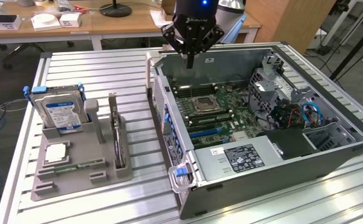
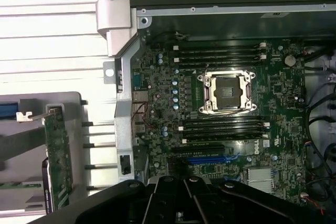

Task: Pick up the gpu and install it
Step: 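Reach for the gpu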

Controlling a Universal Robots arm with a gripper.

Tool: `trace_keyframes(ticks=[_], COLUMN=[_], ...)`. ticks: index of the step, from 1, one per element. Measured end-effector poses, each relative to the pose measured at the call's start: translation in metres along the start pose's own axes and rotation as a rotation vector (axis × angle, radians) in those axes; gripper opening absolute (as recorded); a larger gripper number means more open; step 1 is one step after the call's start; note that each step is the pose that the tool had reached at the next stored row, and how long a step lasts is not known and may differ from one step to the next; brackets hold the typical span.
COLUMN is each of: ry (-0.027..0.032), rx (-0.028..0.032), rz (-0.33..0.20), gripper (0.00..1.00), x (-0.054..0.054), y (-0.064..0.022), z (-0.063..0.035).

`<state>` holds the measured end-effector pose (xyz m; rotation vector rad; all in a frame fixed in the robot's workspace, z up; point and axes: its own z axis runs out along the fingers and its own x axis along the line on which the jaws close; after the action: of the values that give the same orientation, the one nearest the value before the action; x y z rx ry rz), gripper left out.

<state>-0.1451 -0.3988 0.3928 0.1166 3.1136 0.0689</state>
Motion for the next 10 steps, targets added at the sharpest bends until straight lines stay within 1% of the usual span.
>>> trace_keyframes(ticks=[10], ry=[0.0], rx=[0.0], rz=[0.0], gripper=[0.11], x=[0.005], y=[-0.0004], z=[-0.0001])
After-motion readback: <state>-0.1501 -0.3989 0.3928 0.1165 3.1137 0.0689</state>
